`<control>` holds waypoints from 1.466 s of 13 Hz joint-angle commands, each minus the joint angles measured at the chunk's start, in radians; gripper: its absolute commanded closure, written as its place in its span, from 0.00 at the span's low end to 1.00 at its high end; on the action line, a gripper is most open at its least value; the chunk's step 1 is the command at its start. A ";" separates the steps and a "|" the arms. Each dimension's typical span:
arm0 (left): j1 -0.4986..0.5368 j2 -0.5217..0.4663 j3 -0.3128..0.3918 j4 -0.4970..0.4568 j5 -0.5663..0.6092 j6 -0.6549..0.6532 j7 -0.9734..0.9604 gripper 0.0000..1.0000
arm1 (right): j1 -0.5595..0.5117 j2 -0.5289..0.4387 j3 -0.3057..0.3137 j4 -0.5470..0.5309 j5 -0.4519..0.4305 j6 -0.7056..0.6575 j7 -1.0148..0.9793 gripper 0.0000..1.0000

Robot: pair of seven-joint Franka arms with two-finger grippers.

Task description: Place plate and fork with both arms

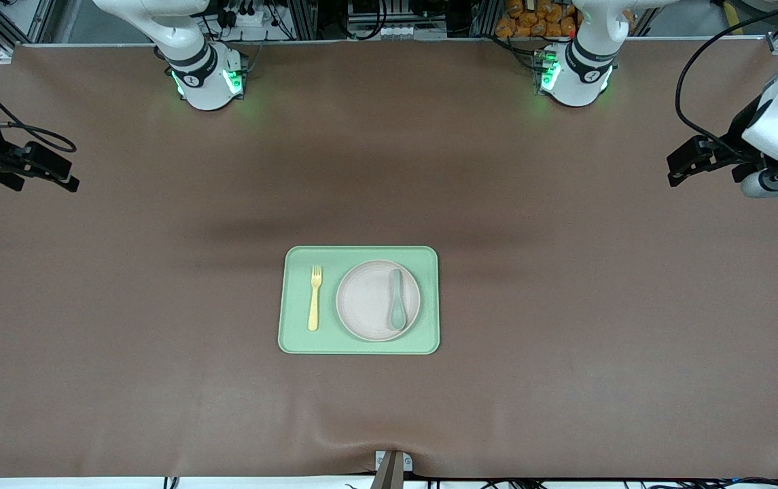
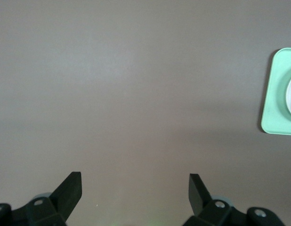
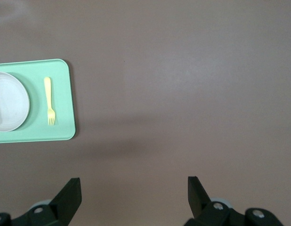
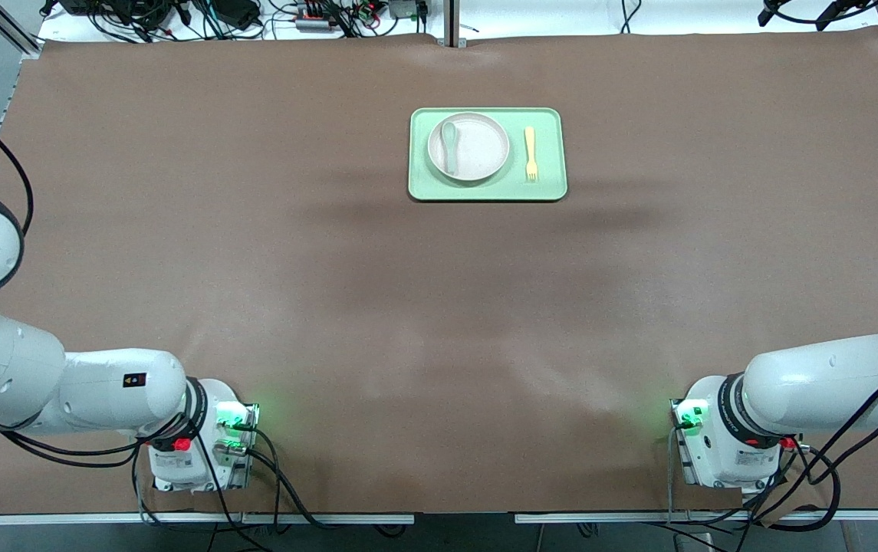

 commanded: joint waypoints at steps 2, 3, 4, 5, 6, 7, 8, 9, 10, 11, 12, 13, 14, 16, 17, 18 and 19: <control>0.030 -0.091 -0.008 -0.058 -0.019 -0.020 0.048 0.00 | 0.016 0.065 -0.017 0.083 -0.024 0.011 -0.093 0.00; 0.030 -0.113 -0.008 -0.078 -0.028 -0.020 0.050 0.00 | 0.019 0.073 -0.025 0.105 -0.024 -0.010 -0.094 0.00; 0.030 -0.115 -0.008 -0.079 -0.031 -0.020 0.050 0.00 | 0.021 0.074 -0.026 0.116 -0.027 -0.020 -0.089 0.00; 0.030 -0.113 -0.007 -0.079 -0.030 -0.022 0.051 0.00 | 0.021 0.074 -0.026 0.116 -0.025 -0.018 -0.087 0.00; 0.032 -0.110 -0.005 -0.075 -0.031 -0.022 0.057 0.00 | 0.019 0.074 -0.026 0.123 -0.027 -0.021 -0.092 0.00; 0.038 -0.111 -0.003 -0.073 -0.031 -0.025 0.094 0.00 | 0.019 0.074 -0.026 0.128 -0.028 -0.023 -0.095 0.00; 0.052 -0.113 -0.005 -0.073 -0.031 -0.029 0.117 0.00 | 0.019 0.074 -0.028 0.133 -0.025 -0.043 -0.098 0.00; 0.052 -0.115 -0.005 -0.072 -0.031 -0.031 0.119 0.00 | 0.022 0.070 -0.028 0.134 -0.025 -0.070 -0.097 0.00; 0.052 -0.115 -0.005 -0.070 -0.031 -0.031 0.120 0.00 | 0.030 0.070 -0.026 0.139 -0.025 -0.077 -0.091 0.00; 0.053 -0.115 -0.005 -0.069 -0.030 -0.032 0.122 0.00 | 0.033 0.070 -0.026 0.151 -0.025 -0.078 -0.095 0.00; 0.053 -0.116 -0.005 -0.064 -0.030 -0.040 0.123 0.00 | 0.033 0.070 -0.026 0.151 -0.025 -0.080 -0.097 0.00; 0.053 -0.116 -0.005 -0.061 -0.028 -0.049 0.123 0.00 | 0.033 0.070 -0.028 0.151 -0.027 -0.077 -0.100 0.00; 0.053 -0.118 -0.005 -0.043 -0.024 -0.051 0.123 0.00 | 0.032 0.073 -0.028 0.153 -0.030 -0.075 -0.112 0.00; 0.053 -0.118 -0.005 -0.030 -0.025 -0.051 0.129 0.00 | 0.026 0.074 -0.029 0.176 -0.050 -0.080 -0.175 0.00; 0.050 -0.118 -0.003 -0.029 -0.025 -0.051 0.137 0.00 | 0.030 0.074 -0.031 0.177 -0.059 -0.086 -0.173 0.00; 0.049 -0.116 -0.003 -0.029 -0.027 -0.051 0.142 0.00 | 0.032 0.073 -0.031 0.179 -0.064 -0.109 -0.167 0.00; 0.039 -0.110 -0.003 -0.027 -0.022 -0.051 0.143 0.00 | 0.029 0.071 -0.031 0.177 -0.064 -0.127 -0.163 0.00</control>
